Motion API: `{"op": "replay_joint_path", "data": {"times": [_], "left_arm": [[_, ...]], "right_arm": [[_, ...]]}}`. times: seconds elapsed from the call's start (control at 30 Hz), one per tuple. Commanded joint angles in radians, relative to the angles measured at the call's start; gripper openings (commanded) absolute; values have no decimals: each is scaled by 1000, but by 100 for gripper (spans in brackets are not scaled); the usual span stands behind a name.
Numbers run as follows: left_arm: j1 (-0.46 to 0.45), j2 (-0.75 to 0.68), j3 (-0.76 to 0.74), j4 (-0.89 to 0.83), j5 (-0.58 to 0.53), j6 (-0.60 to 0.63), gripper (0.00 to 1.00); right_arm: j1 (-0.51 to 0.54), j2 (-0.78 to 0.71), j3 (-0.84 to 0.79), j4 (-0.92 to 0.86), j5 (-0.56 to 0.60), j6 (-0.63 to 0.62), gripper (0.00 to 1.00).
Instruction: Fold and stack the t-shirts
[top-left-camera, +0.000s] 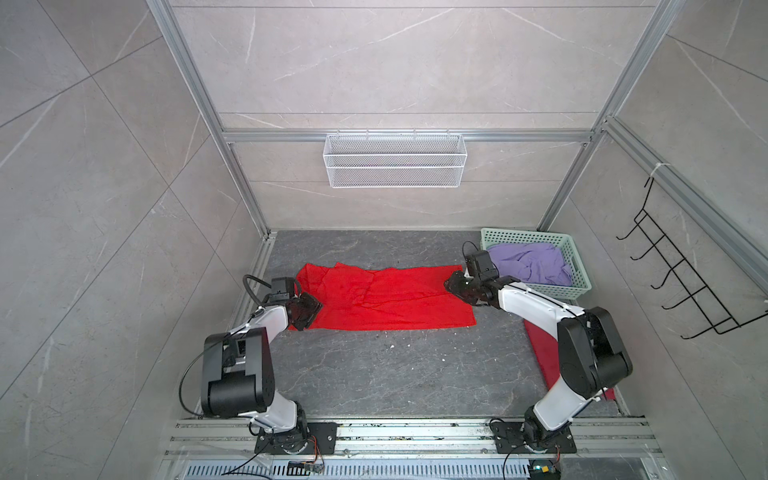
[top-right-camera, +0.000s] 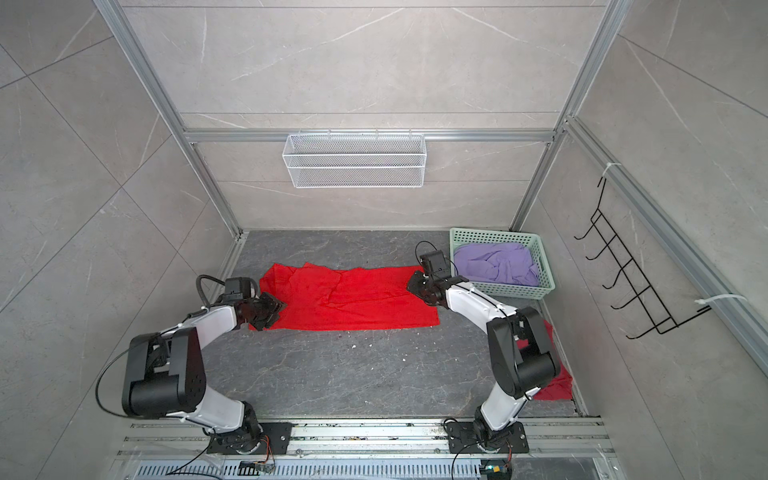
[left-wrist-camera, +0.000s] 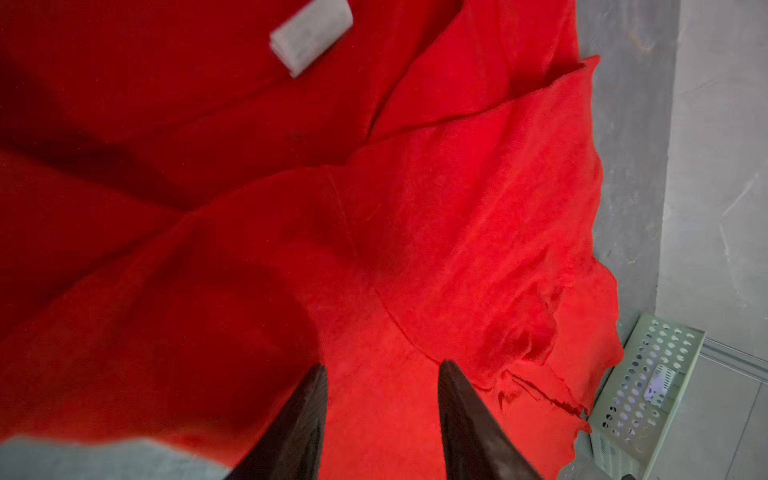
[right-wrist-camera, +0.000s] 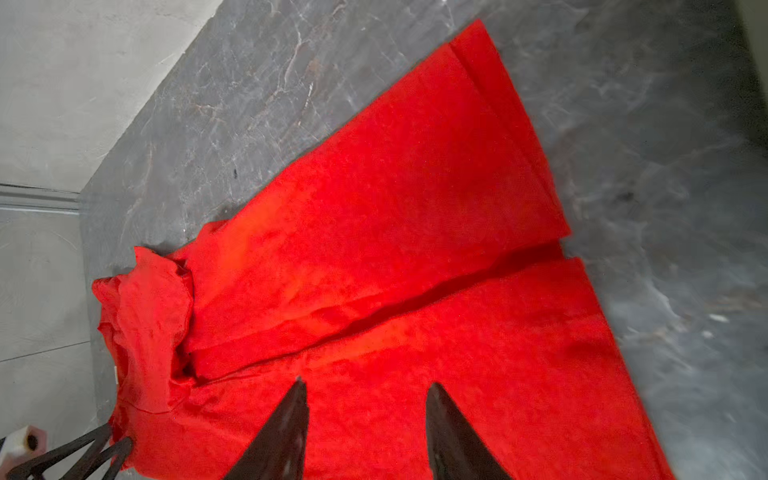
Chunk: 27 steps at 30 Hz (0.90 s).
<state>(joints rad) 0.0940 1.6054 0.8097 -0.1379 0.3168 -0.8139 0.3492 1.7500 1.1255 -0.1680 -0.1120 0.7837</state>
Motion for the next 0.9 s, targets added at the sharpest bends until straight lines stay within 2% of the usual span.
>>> {"op": "replay_joint_path", "data": {"times": [0.0,0.17,0.33,0.43,0.53,0.67,0.73,0.8,0.87], "left_arm": [[-10,69,55,47,0,-43,47],[-8,161,75,19,-64,-51,47],[-8,265,191,-41,-97,6,47],[-8,341,304,-69,-58,64,47],[-16,421,441,-78,46,136,46],[-77,515,651,-128,135,253,46],[-127,582,792,-183,189,319,47],[-182,658,937,-275,218,384,47],[-238,715,1064,-346,185,425,47]], "right_arm": [[9,101,38,15,-18,-19,48],[13,171,9,13,-15,15,48],[27,157,-102,6,-7,38,48],[42,117,-208,27,-9,79,48],[94,57,-325,61,-11,151,48],[236,-9,-446,80,0,287,47],[346,-40,-479,66,39,353,48],[470,-44,-470,21,79,387,47],[588,-23,-420,-64,109,394,48]]}}
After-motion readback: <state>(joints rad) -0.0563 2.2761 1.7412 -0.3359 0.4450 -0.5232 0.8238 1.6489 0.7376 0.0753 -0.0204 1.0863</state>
